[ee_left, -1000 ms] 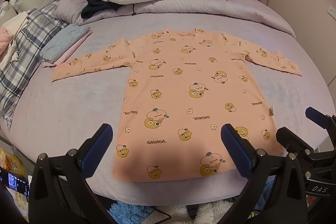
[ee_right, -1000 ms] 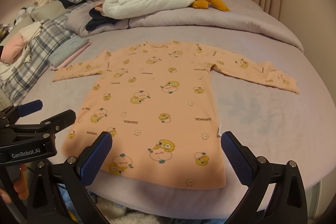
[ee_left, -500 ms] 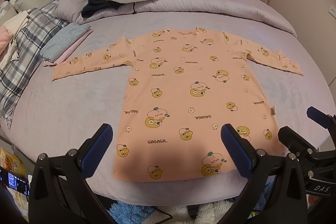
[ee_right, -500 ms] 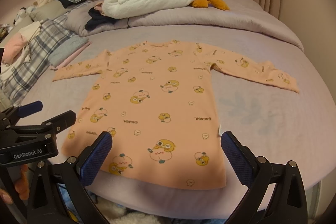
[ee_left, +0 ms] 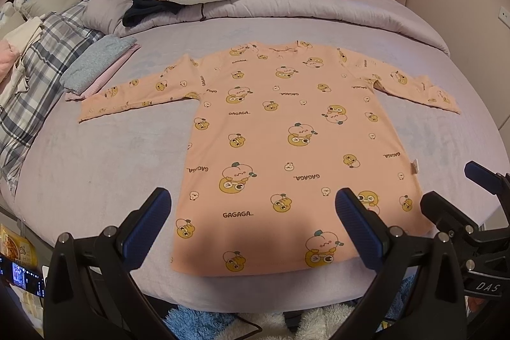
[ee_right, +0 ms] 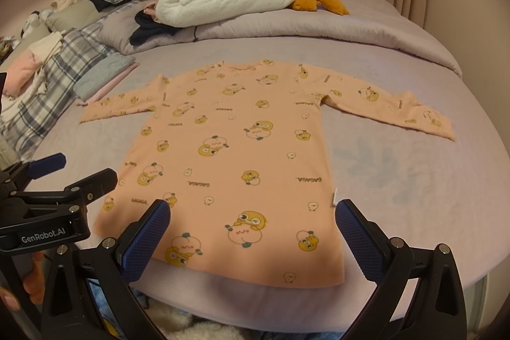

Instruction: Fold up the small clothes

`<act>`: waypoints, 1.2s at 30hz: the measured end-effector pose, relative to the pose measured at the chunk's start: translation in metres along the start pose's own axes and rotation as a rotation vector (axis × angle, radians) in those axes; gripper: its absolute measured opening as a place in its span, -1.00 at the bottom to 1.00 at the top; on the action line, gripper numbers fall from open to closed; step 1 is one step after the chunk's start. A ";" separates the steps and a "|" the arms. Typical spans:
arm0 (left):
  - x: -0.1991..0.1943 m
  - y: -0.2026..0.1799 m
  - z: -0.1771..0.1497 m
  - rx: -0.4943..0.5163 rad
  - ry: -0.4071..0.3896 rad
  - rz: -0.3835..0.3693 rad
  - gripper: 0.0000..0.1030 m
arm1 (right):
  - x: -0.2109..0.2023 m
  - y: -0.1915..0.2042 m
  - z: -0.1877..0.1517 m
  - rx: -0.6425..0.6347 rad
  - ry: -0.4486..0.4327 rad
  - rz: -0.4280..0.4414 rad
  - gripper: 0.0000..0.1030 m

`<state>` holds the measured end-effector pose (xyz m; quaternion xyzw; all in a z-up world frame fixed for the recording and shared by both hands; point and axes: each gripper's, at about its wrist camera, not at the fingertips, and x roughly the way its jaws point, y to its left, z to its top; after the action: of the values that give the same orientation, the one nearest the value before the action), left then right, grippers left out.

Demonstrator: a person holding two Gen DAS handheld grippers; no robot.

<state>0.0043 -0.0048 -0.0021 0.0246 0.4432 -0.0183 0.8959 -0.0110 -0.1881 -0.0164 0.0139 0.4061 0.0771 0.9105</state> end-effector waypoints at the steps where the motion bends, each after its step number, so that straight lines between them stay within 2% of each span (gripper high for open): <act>1: 0.000 0.000 0.000 -0.001 0.001 0.000 1.00 | 0.000 0.000 0.000 0.000 0.000 -0.001 0.98; 14: 0.012 -0.003 -0.002 0.007 0.014 -0.009 1.00 | 0.005 -0.004 -0.001 0.016 0.006 0.008 0.98; 18: 0.029 0.001 0.000 -0.037 0.043 -0.071 0.99 | 0.014 -0.020 -0.001 0.084 0.006 0.111 0.98; 21: 0.042 0.009 0.002 -0.101 0.064 -0.156 0.99 | 0.023 -0.047 -0.002 0.198 -0.005 0.227 0.98; 24: 0.062 0.022 0.006 -0.208 0.103 -0.358 0.99 | 0.033 -0.084 -0.004 0.337 -0.030 0.283 0.98; 26: 0.076 0.030 0.008 -0.308 0.131 -0.471 0.99 | 0.044 -0.121 -0.007 0.486 -0.039 0.324 0.98; 28: 0.088 0.038 0.009 -0.403 0.134 -0.547 0.99 | 0.055 -0.161 -0.016 0.646 -0.063 0.346 0.99; 31: 0.099 0.048 0.016 -0.469 0.100 -0.575 0.99 | 0.061 -0.211 -0.027 0.808 -0.135 0.283 0.98; 33: 0.102 0.052 0.023 -0.488 0.066 -0.577 0.99 | 0.061 -0.231 -0.031 0.854 -0.182 0.268 0.99; 36: 0.108 0.053 0.036 -0.459 0.044 -0.513 0.99 | 0.070 -0.256 -0.025 0.889 -0.200 0.220 0.99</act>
<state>0.1009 0.0447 -0.0647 -0.2896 0.4466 -0.1423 0.8345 0.0493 -0.4315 -0.1073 0.4531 0.3063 -0.0099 0.8371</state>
